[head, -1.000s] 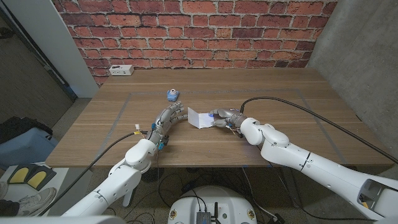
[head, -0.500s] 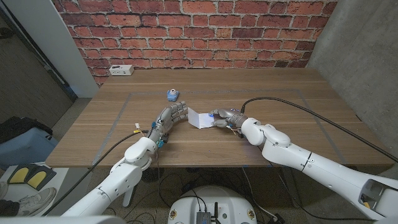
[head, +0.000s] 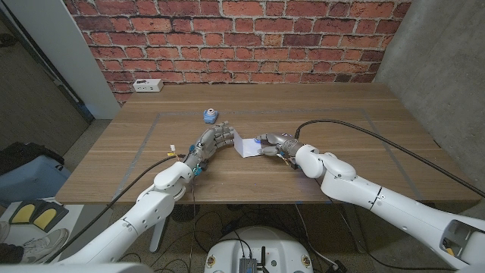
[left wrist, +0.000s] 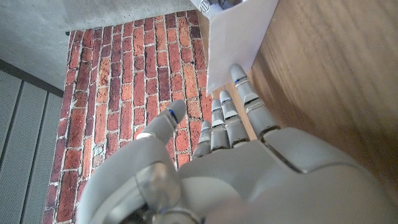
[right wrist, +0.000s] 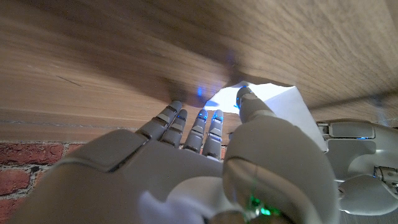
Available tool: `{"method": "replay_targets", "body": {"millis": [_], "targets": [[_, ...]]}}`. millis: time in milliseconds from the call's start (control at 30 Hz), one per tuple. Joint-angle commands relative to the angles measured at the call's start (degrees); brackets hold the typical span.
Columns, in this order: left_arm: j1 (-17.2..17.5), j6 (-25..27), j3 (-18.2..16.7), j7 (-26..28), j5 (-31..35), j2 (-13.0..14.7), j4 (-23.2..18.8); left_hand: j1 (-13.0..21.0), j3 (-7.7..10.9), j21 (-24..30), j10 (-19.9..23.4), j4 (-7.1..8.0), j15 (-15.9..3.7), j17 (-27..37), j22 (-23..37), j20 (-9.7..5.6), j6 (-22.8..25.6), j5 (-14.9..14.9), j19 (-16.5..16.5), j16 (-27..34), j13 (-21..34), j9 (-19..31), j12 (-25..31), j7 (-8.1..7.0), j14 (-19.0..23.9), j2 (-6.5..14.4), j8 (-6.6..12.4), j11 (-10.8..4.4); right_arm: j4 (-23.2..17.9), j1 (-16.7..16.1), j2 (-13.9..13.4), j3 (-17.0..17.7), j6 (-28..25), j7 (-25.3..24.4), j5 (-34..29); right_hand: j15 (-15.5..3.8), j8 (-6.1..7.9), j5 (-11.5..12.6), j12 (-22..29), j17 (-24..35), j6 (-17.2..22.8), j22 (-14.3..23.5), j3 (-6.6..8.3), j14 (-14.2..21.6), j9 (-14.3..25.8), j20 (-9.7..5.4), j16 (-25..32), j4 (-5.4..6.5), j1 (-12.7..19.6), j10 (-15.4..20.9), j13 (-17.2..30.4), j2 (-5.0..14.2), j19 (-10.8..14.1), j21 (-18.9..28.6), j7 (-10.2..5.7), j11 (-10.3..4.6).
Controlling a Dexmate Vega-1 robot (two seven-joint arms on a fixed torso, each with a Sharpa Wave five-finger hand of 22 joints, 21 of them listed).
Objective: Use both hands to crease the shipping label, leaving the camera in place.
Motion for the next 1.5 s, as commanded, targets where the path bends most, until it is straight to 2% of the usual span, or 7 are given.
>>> {"method": "replay_targets", "body": {"millis": [33,300,433,733,1133,1267,1500], "targets": [[-3.2,2.7,2.0,-2.7,1.7,2.4,-0.9,-0.6,0.00,-0.1,0.6,0.84,0.30,0.3,0.2,-0.03,1.2,0.7,0.7,0.1,0.2,0.2,0.1,0.66,0.8,-0.8,0.75,0.09,0.1,-0.3,-0.2,0.2,0.3,-0.3,0.7,-3.10,0.37,-0.1,0.2,0.1,-0.1,0.2,-0.26,-0.3,0.1,0.70,0.4,0.15,0.8,0.4,0.3,-0.04,0.5,0.3,0.17,0.05],[-4.6,3.7,2.9,-3.8,2.6,2.9,-1.1,-1.1,-0.23,-0.3,0.6,1.30,0.28,0.3,0.3,-0.12,0.8,0.9,0.7,0.0,0.2,0.4,0.1,0.27,0.6,-0.8,0.79,-0.02,0.5,-0.2,-0.1,0.2,0.6,-0.4,1.1,-3.05,0.38,-0.1,0.2,0.1,-0.2,0.2,-0.32,-0.2,0.1,0.69,0.4,0.15,0.9,0.4,0.3,-0.03,0.5,0.4,0.14,-0.12],[-5.4,4.1,3.4,-4.4,2.7,2.7,-0.9,-1.7,-0.53,-0.9,-0.7,1.94,0.51,0.4,0.3,0.00,-0.1,1.1,-0.4,-0.3,0.3,0.5,-0.5,0.03,-0.3,-0.8,0.69,0.20,0.7,-0.1,-0.1,0.1,0.7,-0.3,1.2,-3.04,0.41,-0.1,0.3,0.1,-0.1,0.2,-0.35,-0.1,0.1,0.72,0.5,0.13,1.0,0.4,0.3,-0.03,0.6,0.4,0.11,-0.14],[-7.1,6.4,4.5,-5.1,3.5,3.0,-0.8,-3.2,-0.98,-4.4,-7.7,3.13,1.76,0.2,0.3,0.39,-2.9,2.2,-6.3,-1.3,0.4,1.0,-1.7,-1.37,-8.1,-1.0,0.87,0.40,0.8,-0.2,-0.2,0.3,0.9,-0.6,1.6,-3.02,0.47,-0.1,0.3,0.1,0.0,0.2,-0.39,-0.1,0.1,0.77,0.5,0.09,1.2,0.6,0.2,-0.04,0.6,0.4,0.10,-0.19],[-10.4,6.4,6.6,-8.7,3.4,0.4,3.1,-3.5,-1.13,-4.9,-8.3,3.28,1.69,0.2,0.3,0.47,-4.1,2.4,-6.9,-1.2,0.3,1.0,-1.5,-2.13,-8.9,-1.1,0.61,0.45,1.5,0.0,-0.1,0.4,1.4,-0.8,2.1,-2.98,0.50,-0.1,0.3,0.1,0.0,0.2,-0.49,0.0,0.1,0.84,0.5,0.08,1.3,0.6,0.2,-0.07,0.6,0.5,0.16,-0.08],[-11.7,4.0,7.3,-12.1,2.5,-1.9,5.9,-3.8,-1.27,-5.1,-8.6,3.35,1.40,0.2,0.3,0.30,-5.1,2.4,-7.0,-1.0,0.3,1.0,-1.4,-2.86,-9.1,-1.2,0.40,0.13,2.0,0.4,0.1,0.1,1.5,-0.2,2.2,-3.19,0.51,-0.1,0.3,0.1,0.0,0.2,-0.54,0.2,0.1,0.76,0.6,0.08,1.4,0.6,0.2,-0.10,0.7,0.5,0.16,-0.11],[-12.1,5.0,7.7,-12.5,2.5,-1.8,4.9,-4.0,-1.35,-4.7,-8.0,3.34,0.58,0.1,0.4,-0.19,-5.2,2.5,-5.4,-0.6,0.3,0.9,-0.9,-2.99,-8.4,-1.3,0.64,-0.26,2.0,0.6,0.1,-0.2,0.5,-0.4,1.3,-3.39,0.61,-0.1,0.4,0.0,0.2,0.2,-0.51,0.3,0.1,0.79,0.6,-0.16,1.8,0.9,0.2,-0.19,0.8,0.5,-0.19,-1.11]]}}
